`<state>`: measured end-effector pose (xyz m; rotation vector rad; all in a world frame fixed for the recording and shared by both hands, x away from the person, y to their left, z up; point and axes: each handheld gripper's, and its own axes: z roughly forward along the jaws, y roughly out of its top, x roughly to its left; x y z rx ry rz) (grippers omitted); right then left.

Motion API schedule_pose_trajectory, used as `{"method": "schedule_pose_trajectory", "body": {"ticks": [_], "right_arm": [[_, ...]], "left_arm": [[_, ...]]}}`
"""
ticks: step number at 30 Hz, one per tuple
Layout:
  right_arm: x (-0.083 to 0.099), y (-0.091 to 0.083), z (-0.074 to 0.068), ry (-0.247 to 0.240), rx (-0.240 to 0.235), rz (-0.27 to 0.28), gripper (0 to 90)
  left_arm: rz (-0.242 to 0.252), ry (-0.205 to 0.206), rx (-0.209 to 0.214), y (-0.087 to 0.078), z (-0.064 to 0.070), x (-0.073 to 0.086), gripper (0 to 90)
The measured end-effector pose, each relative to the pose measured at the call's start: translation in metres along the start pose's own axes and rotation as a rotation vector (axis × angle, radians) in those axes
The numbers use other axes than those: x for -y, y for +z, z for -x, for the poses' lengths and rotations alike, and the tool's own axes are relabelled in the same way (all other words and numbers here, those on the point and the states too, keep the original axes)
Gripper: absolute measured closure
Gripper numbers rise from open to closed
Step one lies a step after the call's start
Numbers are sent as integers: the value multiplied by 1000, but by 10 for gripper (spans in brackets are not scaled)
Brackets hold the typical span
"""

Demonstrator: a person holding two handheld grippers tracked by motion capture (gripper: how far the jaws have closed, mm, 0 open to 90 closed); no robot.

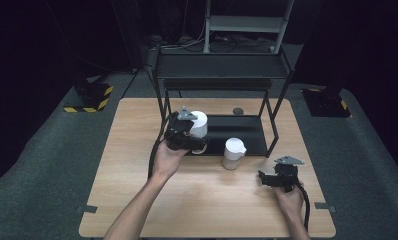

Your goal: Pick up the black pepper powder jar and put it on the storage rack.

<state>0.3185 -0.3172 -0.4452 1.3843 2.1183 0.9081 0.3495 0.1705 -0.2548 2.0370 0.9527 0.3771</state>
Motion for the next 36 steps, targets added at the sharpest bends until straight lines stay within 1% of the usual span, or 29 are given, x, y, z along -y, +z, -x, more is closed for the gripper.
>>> {"method": "schedule_pose_trajectory", "body": {"ticks": [8,16,21,26,31,36], "right_arm": [[0,0,0,0,0,0,74],[0,0,0,0,0,0,73],[0,0,0,1,0,0,73],[0,0,0,2,0,0,74],[0,0,0,2,-1,0,73],[0,0,0,2,-1,0,73]], "left_arm": [[6,12,1,-10,-5,-27,308],[-5,36,-1,-22,-8,-58,308],[-25,41,9,-28,-13,-82,308],[-24,50,19,-36,-15,-101,308],[-18,40,27,-44,-21,-123,307],[-5,32,13,-52,-23,-145,308]]}}
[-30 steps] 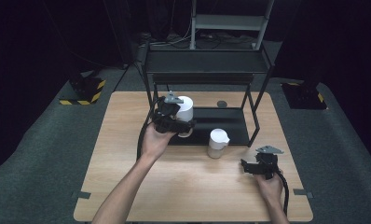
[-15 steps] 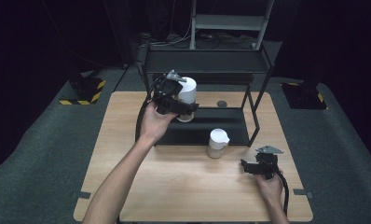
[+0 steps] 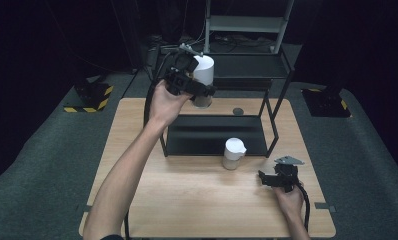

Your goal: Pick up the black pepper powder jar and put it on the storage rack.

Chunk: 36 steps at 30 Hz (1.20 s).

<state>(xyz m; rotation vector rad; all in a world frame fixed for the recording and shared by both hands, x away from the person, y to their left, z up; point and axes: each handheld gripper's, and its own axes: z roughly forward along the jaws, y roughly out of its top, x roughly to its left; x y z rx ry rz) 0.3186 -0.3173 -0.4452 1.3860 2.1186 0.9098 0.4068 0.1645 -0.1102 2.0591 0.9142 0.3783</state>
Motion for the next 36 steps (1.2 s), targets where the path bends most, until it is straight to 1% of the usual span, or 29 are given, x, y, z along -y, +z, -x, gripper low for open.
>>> {"method": "schedule_pose_trajectory", "body": {"ticks": [2,6,10,16,20,23,24,25,27,29,31,33,36], "right_arm": [[0,0,0,0,0,0,73],[0,0,0,0,0,0,73],[0,0,0,0,0,0,73],[0,0,0,-1,0,0,73],[0,0,0,-1,0,0,73],[0,0,0,-1,0,-1,73],[0,0,0,-1,0,0,73],[0,0,0,-1,0,0,73],[0,0,0,-1,0,0,73],[0,0,0,-1,0,0,73],[0,0,0,-1,1,0,73],[0,0,0,-1,0,0,73],[0,0,0,-1,1,0,73]], "left_arm": [[10,-5,-1,-3,-1,-7,308],[10,-11,-20,-5,-3,-22,308],[6,-36,-38,-1,-8,-33,308],[-14,-77,-97,10,-13,-45,308],[-13,-111,-145,18,-17,-50,308],[-6,-141,-171,24,-21,-51,308],[-8,-142,-183,26,-21,-53,308],[-8,-142,-183,26,-21,-53,308],[-11,-145,-215,34,-20,-56,308],[-3,-156,-217,38,-22,-56,308],[-4,-156,-219,40,-22,-56,308],[-20,-139,-230,47,-19,-58,308],[-19,-134,-229,51,-19,-58,308]]}}
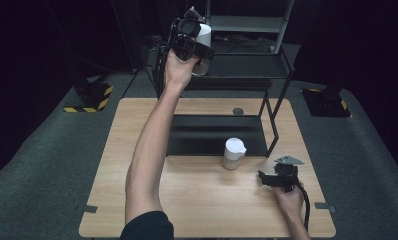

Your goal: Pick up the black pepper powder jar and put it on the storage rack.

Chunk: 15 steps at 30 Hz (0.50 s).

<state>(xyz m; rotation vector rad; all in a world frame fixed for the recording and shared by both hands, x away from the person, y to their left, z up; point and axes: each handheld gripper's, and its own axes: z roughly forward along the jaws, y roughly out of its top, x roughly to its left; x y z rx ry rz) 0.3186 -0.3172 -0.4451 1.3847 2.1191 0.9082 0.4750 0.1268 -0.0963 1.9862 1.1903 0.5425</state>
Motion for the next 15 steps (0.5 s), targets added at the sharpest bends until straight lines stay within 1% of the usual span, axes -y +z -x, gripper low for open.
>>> {"method": "schedule_pose_trajectory", "body": {"ticks": [7,10,15], "right_arm": [[0,0,0,0,0,0,73],[0,0,0,0,0,0,73],[0,0,0,-1,1,0,73]], "left_arm": [[5,19,-12,2,4,2,307],[7,14,-2,0,1,5,307],[10,22,-7,1,2,6,306]]}}
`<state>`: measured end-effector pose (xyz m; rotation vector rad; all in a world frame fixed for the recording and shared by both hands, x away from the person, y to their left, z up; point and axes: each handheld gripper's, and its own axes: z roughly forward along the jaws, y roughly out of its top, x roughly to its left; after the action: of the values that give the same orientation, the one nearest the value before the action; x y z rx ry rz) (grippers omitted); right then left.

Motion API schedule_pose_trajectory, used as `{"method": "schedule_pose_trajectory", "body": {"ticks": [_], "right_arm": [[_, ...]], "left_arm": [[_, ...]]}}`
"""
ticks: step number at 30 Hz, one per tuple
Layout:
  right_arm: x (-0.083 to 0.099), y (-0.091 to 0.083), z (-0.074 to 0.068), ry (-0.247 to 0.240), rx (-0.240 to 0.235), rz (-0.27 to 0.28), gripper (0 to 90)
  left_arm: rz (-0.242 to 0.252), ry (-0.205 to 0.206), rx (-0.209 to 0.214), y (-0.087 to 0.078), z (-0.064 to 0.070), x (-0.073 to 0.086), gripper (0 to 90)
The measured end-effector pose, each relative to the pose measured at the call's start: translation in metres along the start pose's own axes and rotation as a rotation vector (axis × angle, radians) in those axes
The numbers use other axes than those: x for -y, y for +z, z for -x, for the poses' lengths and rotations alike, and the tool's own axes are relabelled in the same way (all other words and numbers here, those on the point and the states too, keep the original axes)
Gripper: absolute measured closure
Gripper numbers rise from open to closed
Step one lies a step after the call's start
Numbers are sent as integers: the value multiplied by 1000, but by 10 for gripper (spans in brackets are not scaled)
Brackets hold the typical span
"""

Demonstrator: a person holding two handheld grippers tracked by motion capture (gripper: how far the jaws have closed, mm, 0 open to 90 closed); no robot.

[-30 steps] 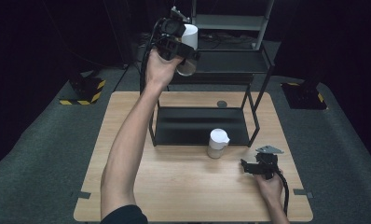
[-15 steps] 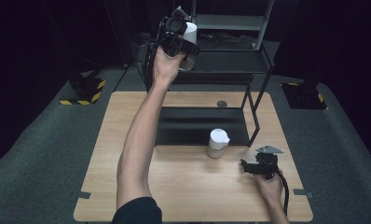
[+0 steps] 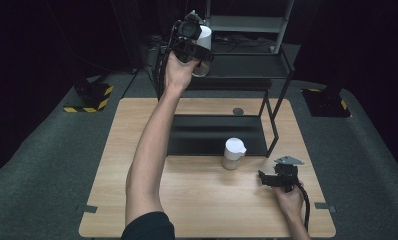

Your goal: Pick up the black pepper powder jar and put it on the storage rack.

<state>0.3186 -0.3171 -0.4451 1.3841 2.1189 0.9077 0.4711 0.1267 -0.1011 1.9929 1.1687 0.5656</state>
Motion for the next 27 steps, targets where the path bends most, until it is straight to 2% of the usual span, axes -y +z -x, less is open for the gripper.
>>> {"method": "schedule_pose_trajectory", "body": {"ticks": [6,7,8,11,15,27], "right_arm": [[0,0,0,0,0,0,73],[0,0,0,0,0,0,73],[0,0,0,0,0,0,73],[0,0,0,0,0,0,73],[0,0,0,0,0,0,73],[0,0,0,0,0,0,73]], "left_arm": [[13,11,-4,-1,1,3,290],[13,11,-4,-1,1,3,241],[19,9,1,-2,0,3,241],[32,5,2,-5,0,5,154],[35,15,-1,-9,3,9,100],[48,34,6,-33,7,19,45]]}}
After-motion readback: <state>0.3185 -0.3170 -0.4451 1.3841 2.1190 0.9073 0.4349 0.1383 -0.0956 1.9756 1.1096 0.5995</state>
